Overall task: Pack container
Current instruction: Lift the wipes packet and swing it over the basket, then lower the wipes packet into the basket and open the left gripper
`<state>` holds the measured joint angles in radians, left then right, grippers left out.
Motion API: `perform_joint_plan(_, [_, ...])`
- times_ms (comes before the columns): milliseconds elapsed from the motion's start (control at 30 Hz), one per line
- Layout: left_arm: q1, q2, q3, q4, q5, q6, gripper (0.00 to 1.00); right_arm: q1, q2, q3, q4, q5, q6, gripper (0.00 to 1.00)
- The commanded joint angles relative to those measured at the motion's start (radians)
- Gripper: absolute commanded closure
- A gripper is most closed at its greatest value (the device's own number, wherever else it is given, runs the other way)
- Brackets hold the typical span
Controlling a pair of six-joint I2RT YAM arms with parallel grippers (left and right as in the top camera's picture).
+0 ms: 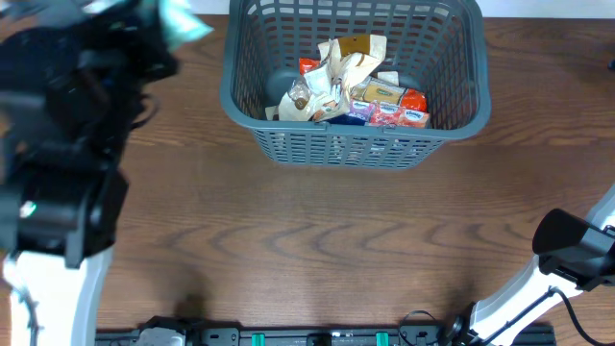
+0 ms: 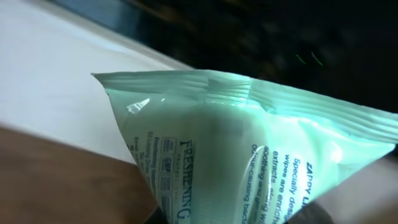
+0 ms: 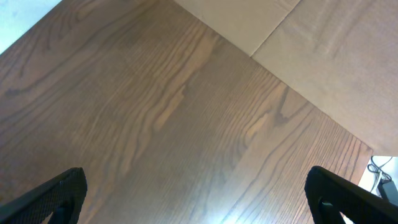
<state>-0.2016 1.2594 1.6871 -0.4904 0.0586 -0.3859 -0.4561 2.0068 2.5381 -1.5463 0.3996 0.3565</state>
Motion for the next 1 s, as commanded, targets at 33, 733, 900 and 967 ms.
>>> perform_joint_plan(33, [-0.109, 0.117, 0.0, 0.0, 0.136, 0.182, 0.94, -0.002, 0.01, -0.004, 0.002, 0.01, 0.013, 0.01])
perform_joint_plan(733, [-0.253, 0.461, 0.006, 0.089, 0.045, 0.262, 0.94, -0.002, 0.01, -0.004, 0.002, 0.01, 0.013, 0.01])
perform_joint_plan(900, [-0.251, 0.533, 0.006, 0.089, 0.045, 0.262, 0.94, -0.002, 0.01, -0.004, 0.002, 0.01, 0.013, 0.01])
perform_joint_plan(967, [-0.245, 0.556, 0.006, 0.081, 0.045, 0.262, 0.94, -0.002, 0.01, -0.004, 0.002, 0.01, 0.013, 0.01])
